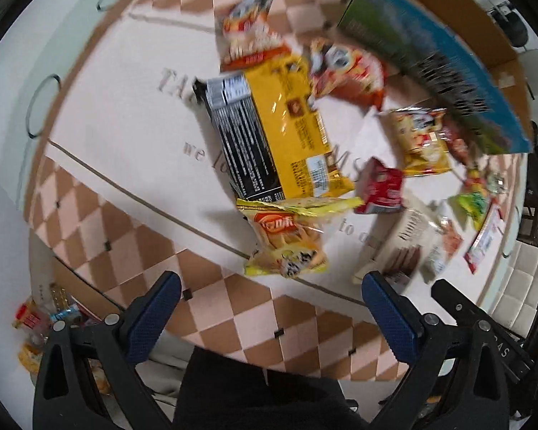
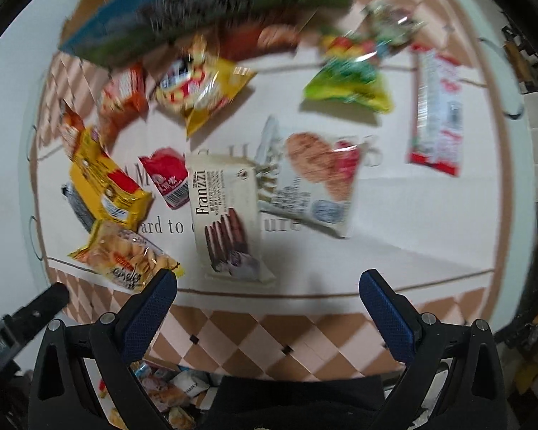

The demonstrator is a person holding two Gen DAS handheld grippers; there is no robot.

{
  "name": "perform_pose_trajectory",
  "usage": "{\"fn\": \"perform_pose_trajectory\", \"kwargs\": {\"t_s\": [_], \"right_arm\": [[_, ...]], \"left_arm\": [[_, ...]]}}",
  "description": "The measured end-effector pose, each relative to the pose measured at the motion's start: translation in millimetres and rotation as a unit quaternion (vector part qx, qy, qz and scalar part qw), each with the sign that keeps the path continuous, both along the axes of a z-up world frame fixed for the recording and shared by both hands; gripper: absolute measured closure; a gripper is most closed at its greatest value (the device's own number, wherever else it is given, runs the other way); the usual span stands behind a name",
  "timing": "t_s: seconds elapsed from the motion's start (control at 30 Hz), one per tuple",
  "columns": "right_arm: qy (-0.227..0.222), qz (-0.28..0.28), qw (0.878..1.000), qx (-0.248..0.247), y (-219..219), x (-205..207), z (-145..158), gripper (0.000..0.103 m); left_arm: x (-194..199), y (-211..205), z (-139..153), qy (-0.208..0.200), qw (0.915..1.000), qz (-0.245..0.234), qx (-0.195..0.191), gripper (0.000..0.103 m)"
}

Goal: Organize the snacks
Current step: 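Grasp the yellow chip bag with the left gripper while the right gripper grasps the white Franzzi cookie pack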

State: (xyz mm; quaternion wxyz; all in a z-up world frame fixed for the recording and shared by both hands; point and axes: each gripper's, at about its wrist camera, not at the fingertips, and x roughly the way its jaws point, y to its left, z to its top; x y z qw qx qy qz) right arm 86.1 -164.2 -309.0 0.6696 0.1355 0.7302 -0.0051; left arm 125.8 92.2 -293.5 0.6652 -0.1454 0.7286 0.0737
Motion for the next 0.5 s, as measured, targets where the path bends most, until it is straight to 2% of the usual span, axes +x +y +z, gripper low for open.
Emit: {"fn": "perform_pose_trajectory", "kwargs": {"t_s": [0.2, 0.27, 0.33, 0.37, 0.43, 0.5], "right_arm": [[0.022, -0.011, 1.0, 0.016, 23.2, 5.6, -40.5, 0.001], [0.025, -0.019, 0.999, 0.016, 25.8, 5.5, -47.2, 0.002], [0.028, -0.025, 0.999, 0.017, 25.9, 6.5, -52.1, 0.003], [0.029, -0.027, 0.999, 0.017, 26.9, 6.7, -55.5, 0.003], [0.032, -0.031, 0.999, 0.018, 28.8, 7.1, -62.1, 0.003], [0.035, -0.037, 0.999, 0.019, 28.9, 5.7, -68.1, 0.003]], "left_arm": [[8.8, 0.7, -47.7, 0.001, 0.9992, 0.019, -0.036, 0.0], [11.5, -0.6, -57.1, -0.008, 0.999, 0.019, -0.04, 0.004], [14.5, -2.3, -65.1, -0.012, 0.9989, 0.015, -0.044, 0.022], [15.2, -3.8, -69.7, -0.012, 0.999, 0.01, -0.042, 0.027], [16.3, -6.0, -78.2, -0.009, 0.9991, 0.002, -0.042, 0.048], [14.4, -5.7, -80.4, -0.014, 0.9991, 0.001, -0.039, 0.049]]}}
